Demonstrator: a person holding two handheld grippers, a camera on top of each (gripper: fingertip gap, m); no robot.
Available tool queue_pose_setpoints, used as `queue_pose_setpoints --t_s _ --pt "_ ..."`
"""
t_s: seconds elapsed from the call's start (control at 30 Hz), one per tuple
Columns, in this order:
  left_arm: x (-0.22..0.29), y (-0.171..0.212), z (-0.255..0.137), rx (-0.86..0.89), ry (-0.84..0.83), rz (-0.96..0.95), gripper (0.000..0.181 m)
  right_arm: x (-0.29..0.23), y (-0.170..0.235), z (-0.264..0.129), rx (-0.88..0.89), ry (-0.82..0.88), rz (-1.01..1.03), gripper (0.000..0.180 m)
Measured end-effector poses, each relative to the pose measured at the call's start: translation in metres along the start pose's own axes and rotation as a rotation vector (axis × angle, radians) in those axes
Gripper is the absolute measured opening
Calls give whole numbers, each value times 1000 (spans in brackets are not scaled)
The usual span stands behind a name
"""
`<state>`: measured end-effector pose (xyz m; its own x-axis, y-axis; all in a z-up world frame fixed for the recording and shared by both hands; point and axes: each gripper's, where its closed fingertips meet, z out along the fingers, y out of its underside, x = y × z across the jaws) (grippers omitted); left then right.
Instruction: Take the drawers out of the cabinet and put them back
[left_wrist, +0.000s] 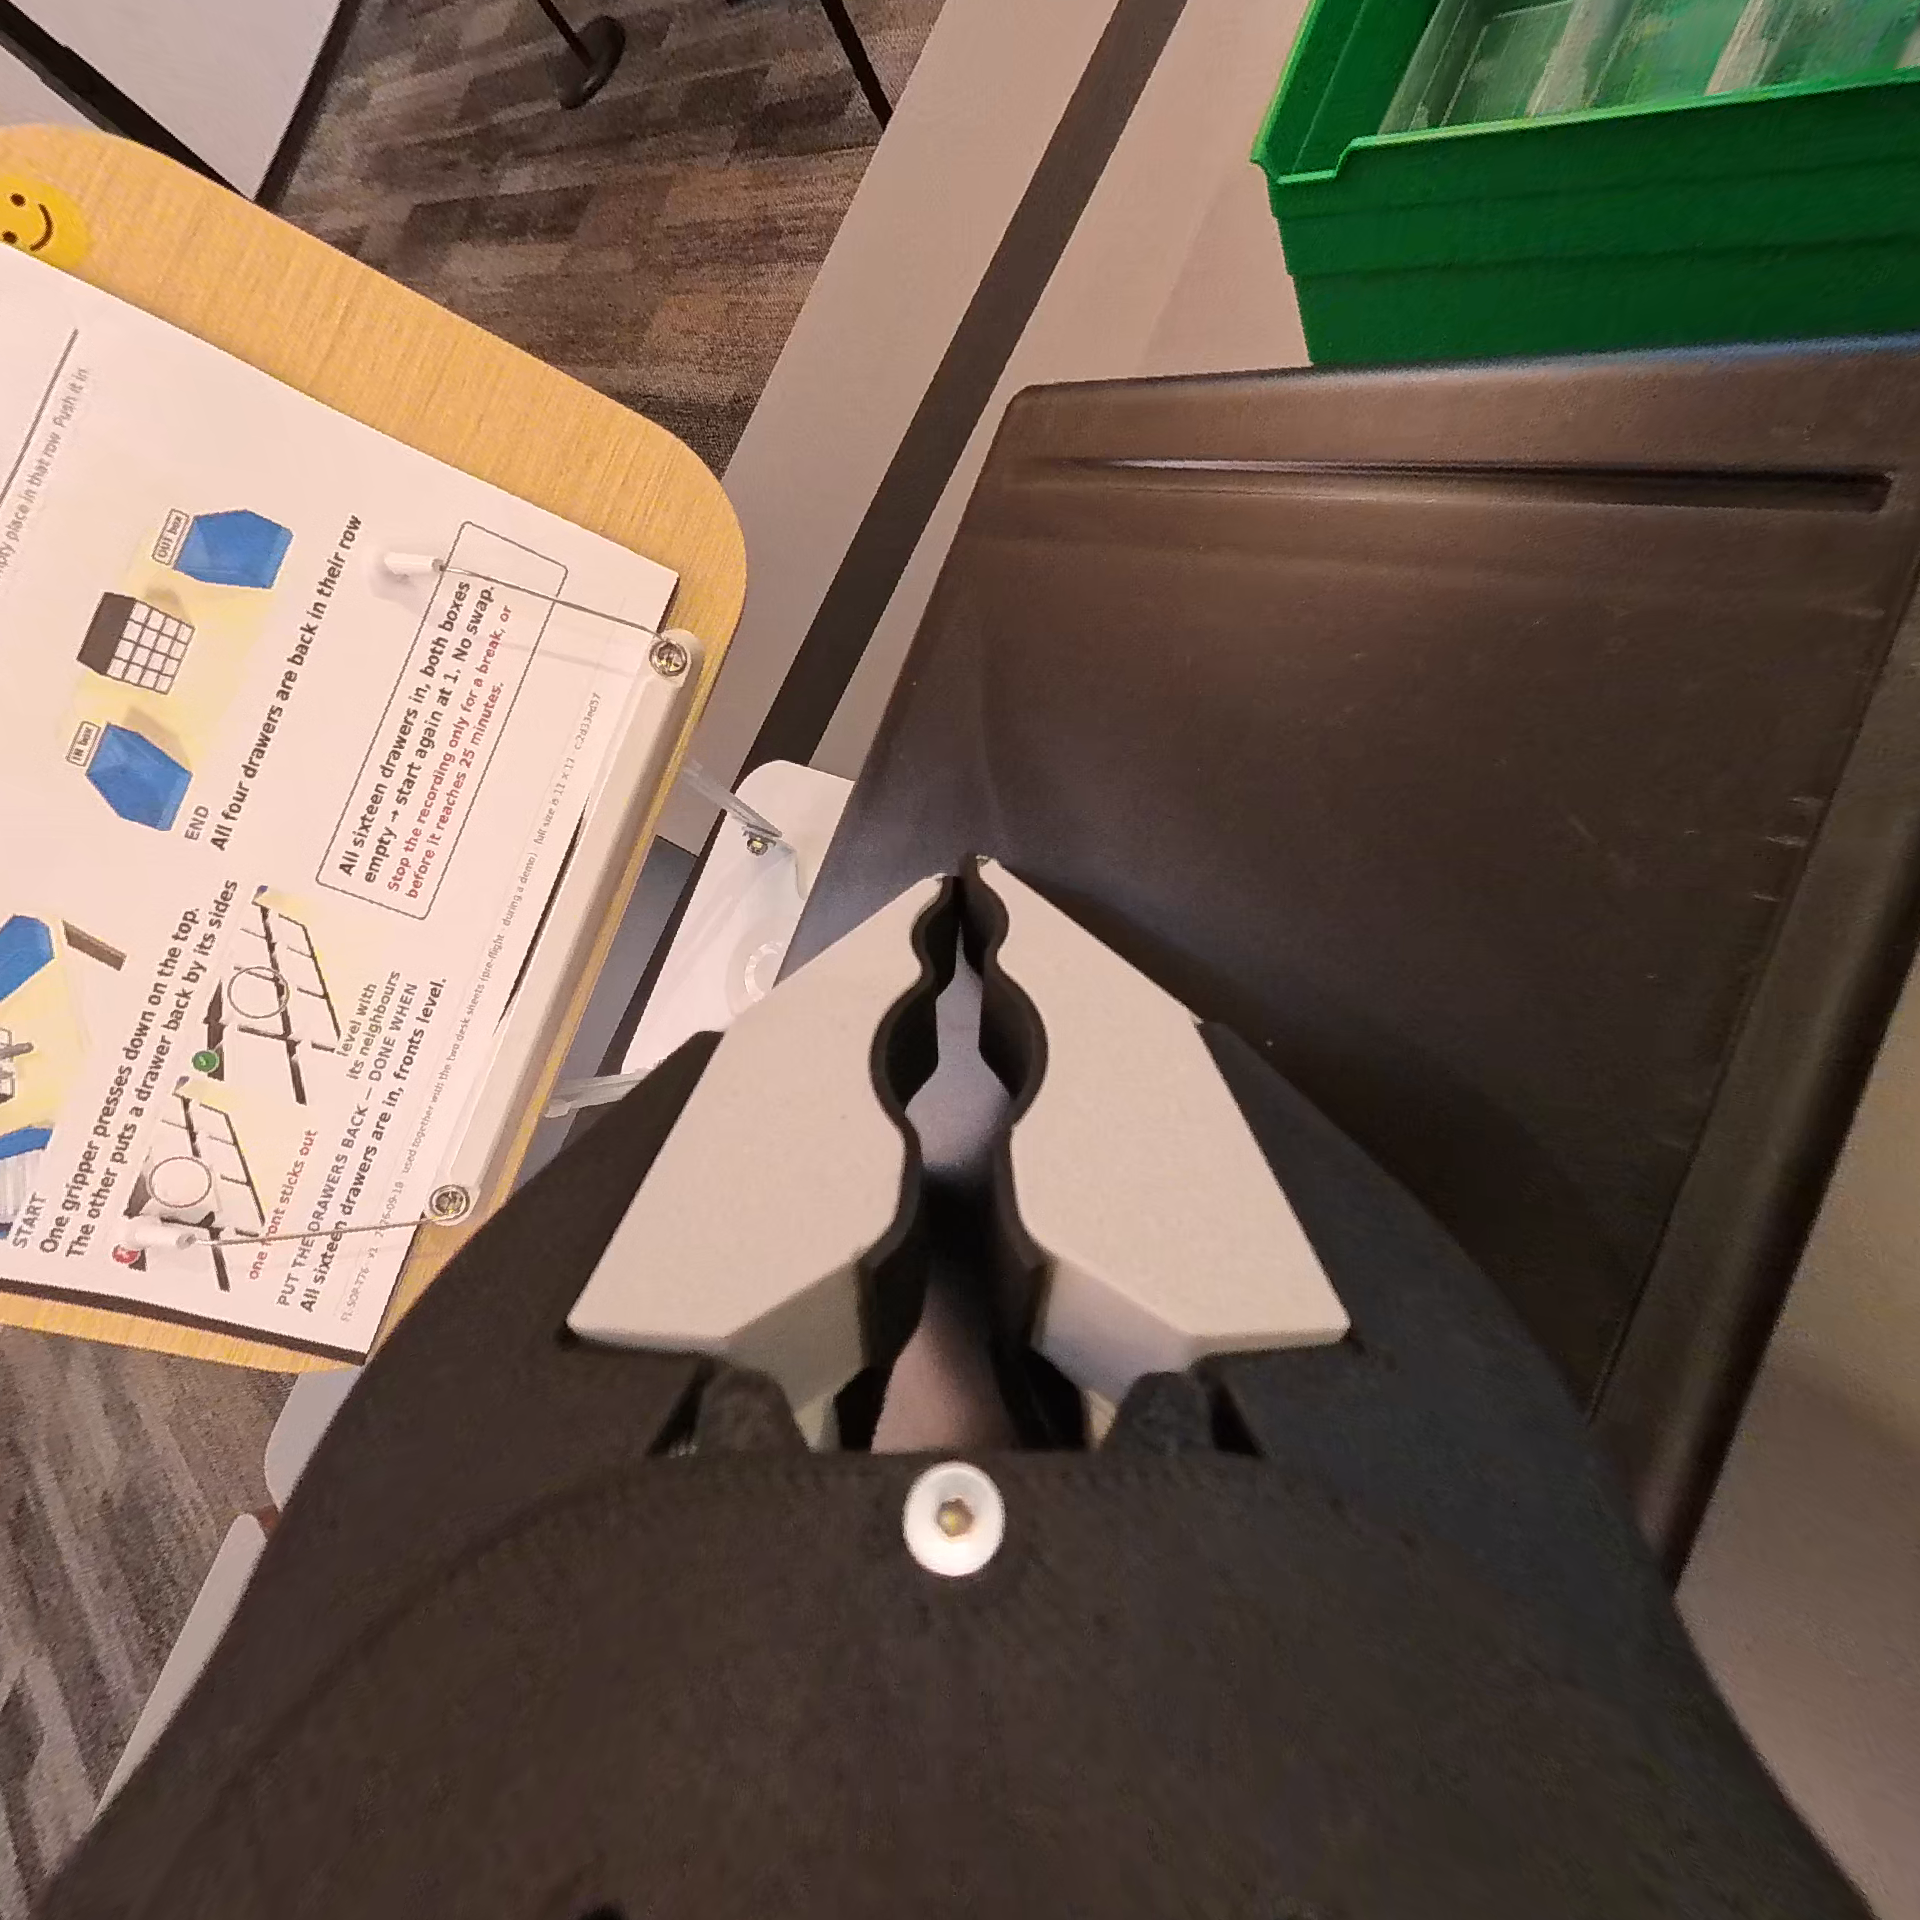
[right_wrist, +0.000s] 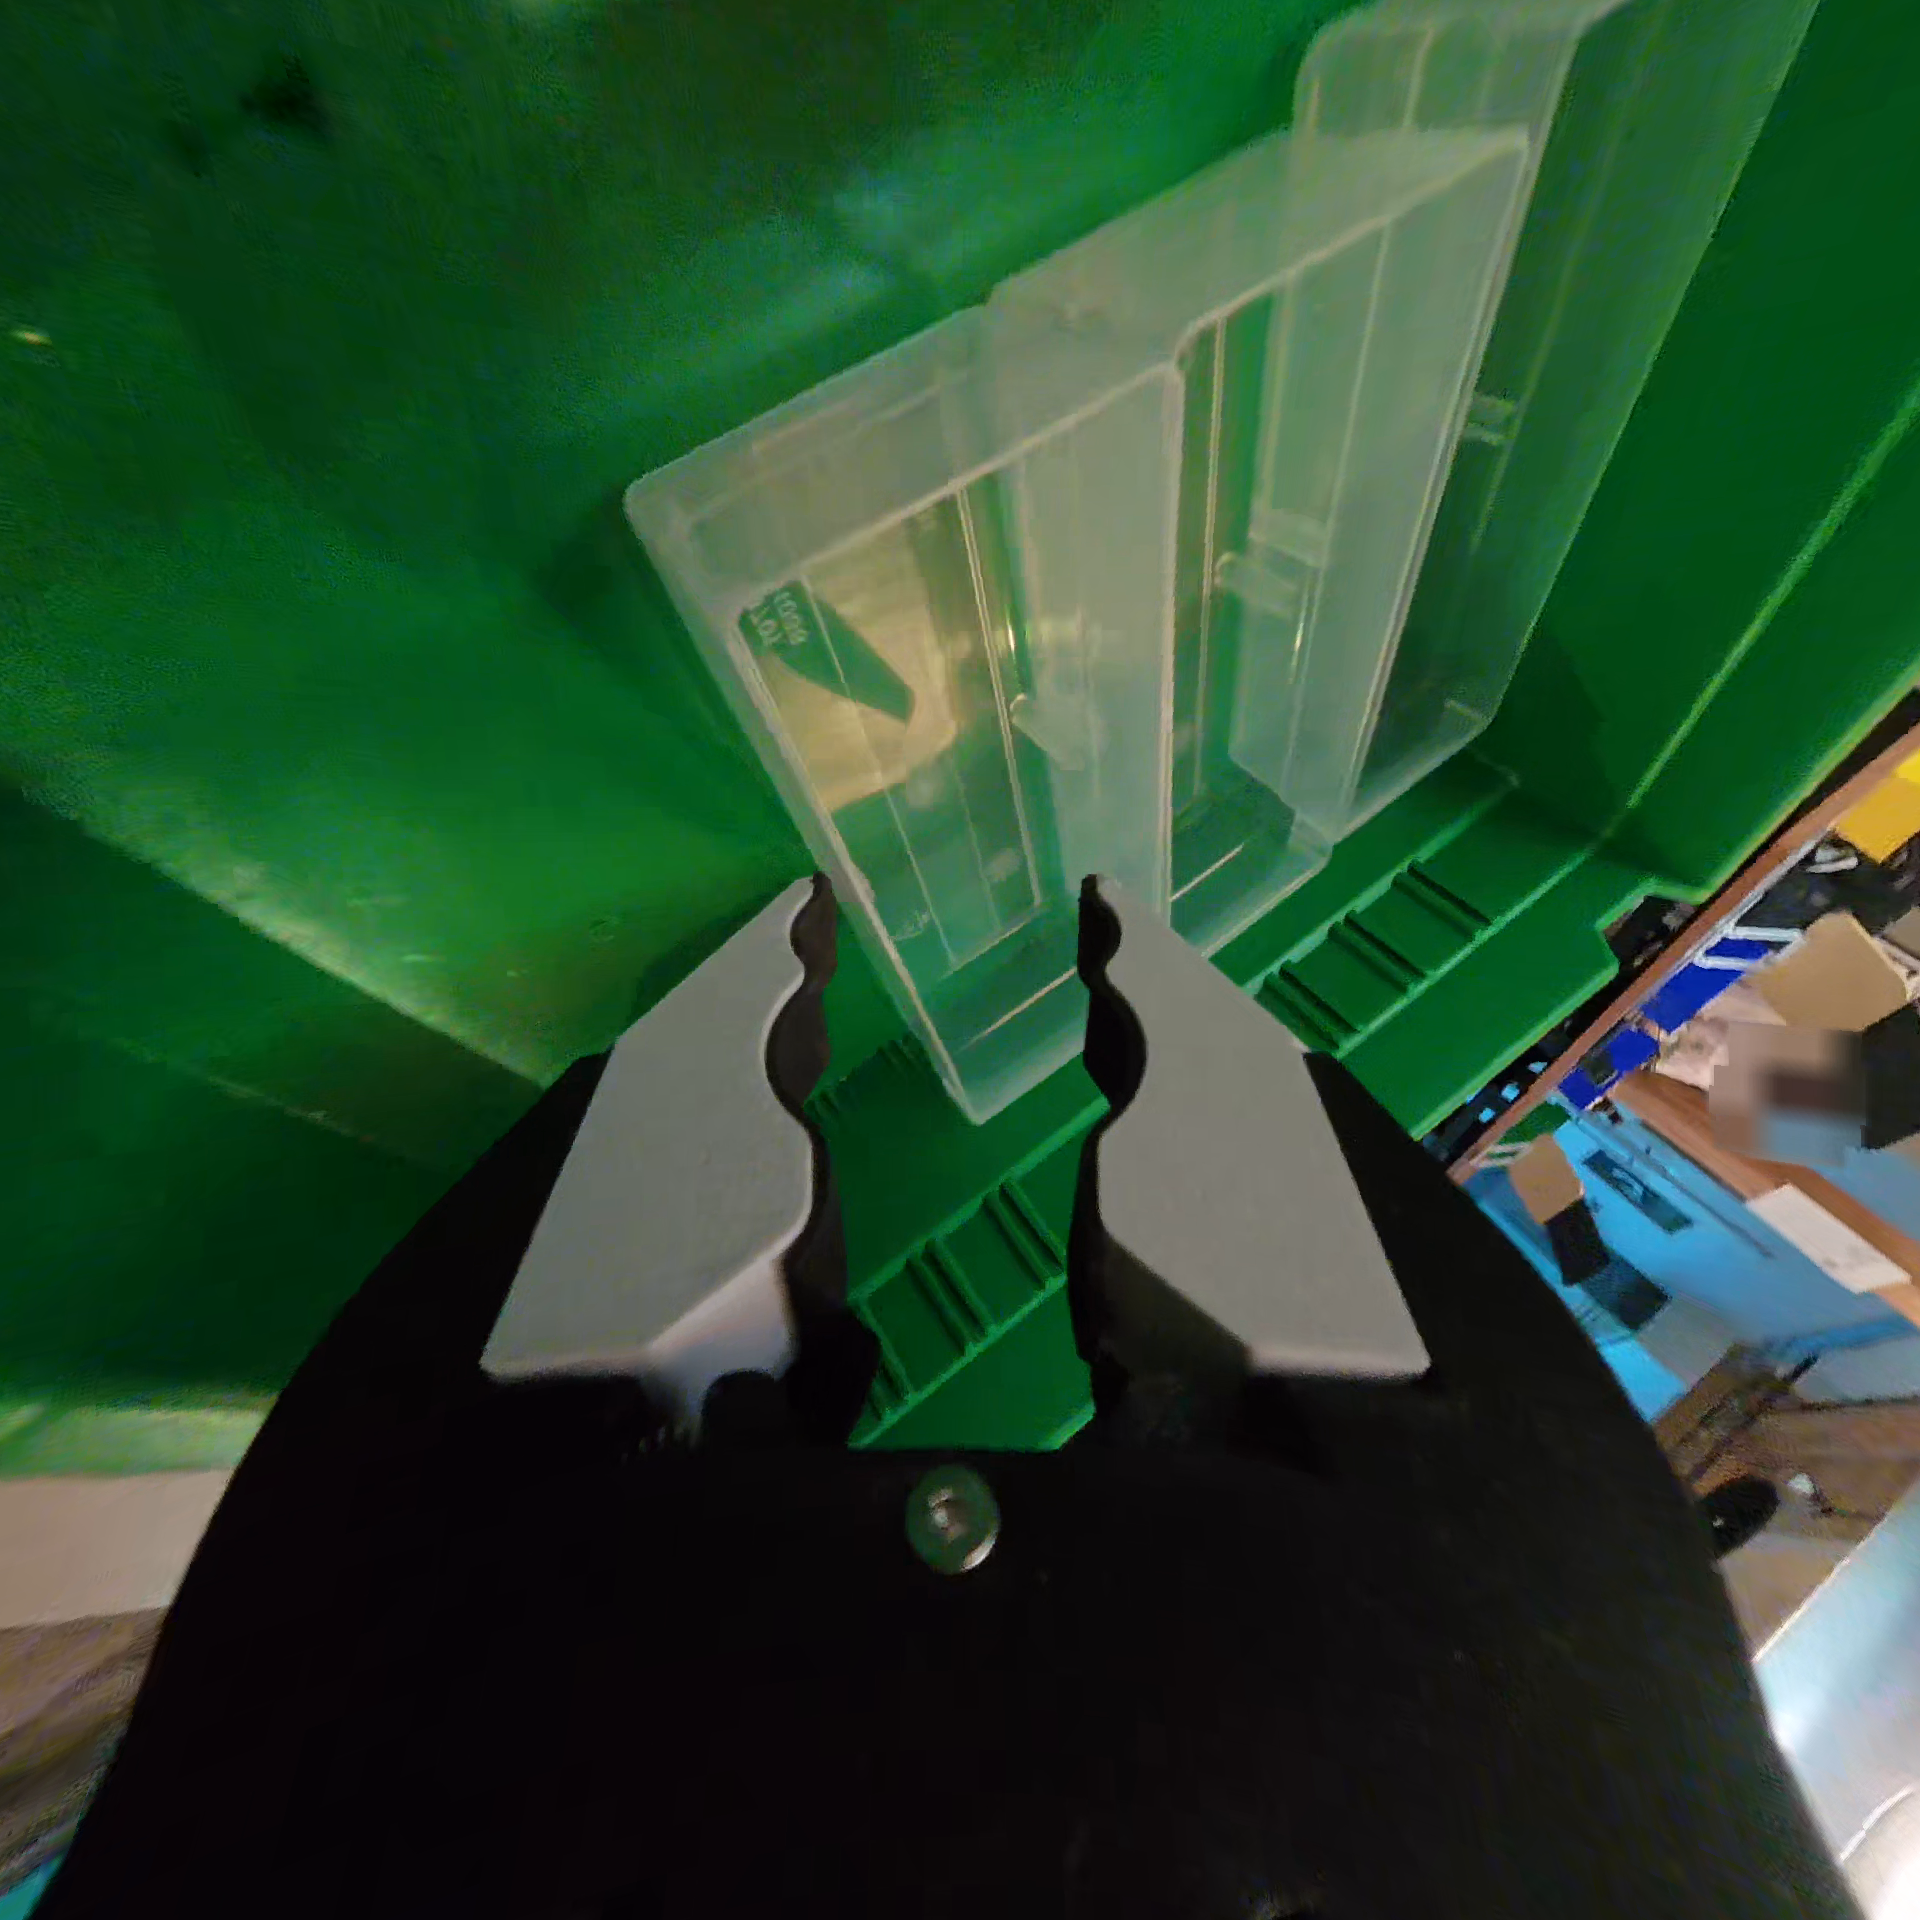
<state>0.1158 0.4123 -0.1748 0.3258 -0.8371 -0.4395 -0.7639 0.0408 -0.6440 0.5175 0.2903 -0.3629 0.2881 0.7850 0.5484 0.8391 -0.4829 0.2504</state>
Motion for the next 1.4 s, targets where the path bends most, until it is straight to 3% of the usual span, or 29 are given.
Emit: queue_pose_setpoints --t_s 0.13,0.27,0.43,0.53,0.7,0.83,0.93,1.07,1.4 --pt "0 0 0 0 3 -3 0 5 7 -3 -17 15 68 53" --pt "0 0 0 0 3 -3 0 31 7 -63 61 163 193 47" --pt "0 0 0 0 5 -6 0 2 -100 -200 564 348 57 35" --pt "0 0 0 0 3 -4 0 -50 -175 -235 735 397 -121 31" --pt "0 0 0 0 2 -4 0 -95 -266 -218 828 544 -256 34" --pt "0 0 0 0 8 -10 0 -84 -293 -188 838 651 -223 37" --pt "0 0 0 0 6 -7 0 -78 -298 -184 845 728 -235 20" --pt "0 0 0 0 8 -9 0 -83 -295 -185 862 725 -236 14" --pt "0 0 0 0 10 -12 0 -149 -267 -221 928 592 -255 14"
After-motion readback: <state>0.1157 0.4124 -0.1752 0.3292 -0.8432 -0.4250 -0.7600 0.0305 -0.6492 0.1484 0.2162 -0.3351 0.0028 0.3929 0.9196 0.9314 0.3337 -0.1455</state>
